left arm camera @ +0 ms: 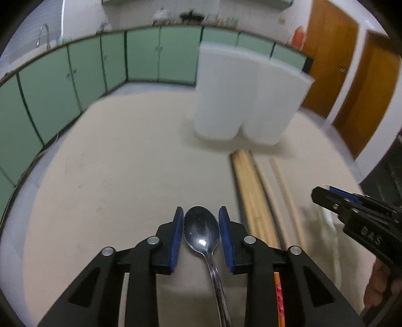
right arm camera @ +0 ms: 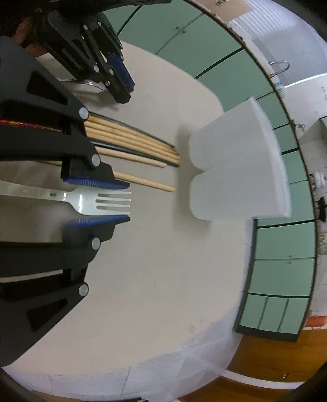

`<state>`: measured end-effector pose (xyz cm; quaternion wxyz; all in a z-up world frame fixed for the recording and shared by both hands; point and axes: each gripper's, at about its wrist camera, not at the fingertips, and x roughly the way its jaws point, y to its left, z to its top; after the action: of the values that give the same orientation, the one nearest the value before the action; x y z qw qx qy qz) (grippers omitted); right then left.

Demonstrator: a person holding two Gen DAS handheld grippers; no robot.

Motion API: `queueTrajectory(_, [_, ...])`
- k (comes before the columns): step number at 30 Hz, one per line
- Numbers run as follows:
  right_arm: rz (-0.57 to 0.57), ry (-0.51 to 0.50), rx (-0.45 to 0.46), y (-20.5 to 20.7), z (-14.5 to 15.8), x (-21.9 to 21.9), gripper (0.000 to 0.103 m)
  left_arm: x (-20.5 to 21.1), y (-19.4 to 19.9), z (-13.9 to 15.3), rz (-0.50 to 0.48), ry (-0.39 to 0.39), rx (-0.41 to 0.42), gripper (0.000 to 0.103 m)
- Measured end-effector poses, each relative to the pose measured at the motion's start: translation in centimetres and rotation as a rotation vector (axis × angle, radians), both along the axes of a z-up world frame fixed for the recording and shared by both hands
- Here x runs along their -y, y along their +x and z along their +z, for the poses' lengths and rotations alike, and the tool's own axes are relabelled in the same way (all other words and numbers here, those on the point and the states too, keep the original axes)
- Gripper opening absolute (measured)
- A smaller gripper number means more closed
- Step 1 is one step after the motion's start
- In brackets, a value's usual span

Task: Organize utensils
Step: 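Grasp the spoon with the left tool while the right tool grasps the fork, lift both, then open the right tool to drop the fork into the holder while the left drops the spoon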

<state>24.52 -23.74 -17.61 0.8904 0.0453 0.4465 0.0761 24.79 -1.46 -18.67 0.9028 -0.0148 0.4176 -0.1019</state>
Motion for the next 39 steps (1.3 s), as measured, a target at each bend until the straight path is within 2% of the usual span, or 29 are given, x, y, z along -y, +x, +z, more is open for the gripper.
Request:
queueTrajectory(5, [-0.004, 0.024, 0.096, -1.3, 2.6, 1.6, 0.019, -0.3, -3.1, 2.7, -0.049, -0.023, 0.15, 0.028])
queueTrajectory(10, [0.009, 0.017, 0.188, -2.6, 5.2, 1.9, 0.019, -0.7, -4.9, 5.1, -0.04, -0.027, 0.275, 0.028])
queueTrajectory(12, [0.009, 0.011, 0.216, -3.4, 5.9, 0.6, 0.019, -0.3, -4.9, 6.1, -0.038, -0.035, 0.308, 0.028])
queueTrajectory(20, [0.033, 0.012, 0.31, -4.0, 9.2, 0.9, 0.019, -0.7, -6.0, 8.9, -0.02, -0.046, 0.407, 0.028])
queueTrajectory(24, [0.034, 0.025, 0.342, -3.0, 10.5, 1.4, 0.019, -0.8, -5.6, 10.8, -0.012, -0.058, 0.454, 0.028])
queueTrajectory(31, [0.04, 0.052, 0.464, 0.1, 14.9, 2.3, 0.019, -1.2, -3.9, 15.5, -0.001, -0.093, 0.561, 0.028])
queueTrajectory(35, [0.046, 0.099, 0.521, 2.4, 17.2, 2.7, 0.019, -1.5, -2.1, 18.4, -0.001, -0.122, 0.628, 0.028])
queueTrajectory(39, [0.054, 0.098, 0.56, 5.3, 18.3, 2.4, 0.019, -1.2, 0.1, 20.2, 0.005, -0.123, 0.682, 0.028])
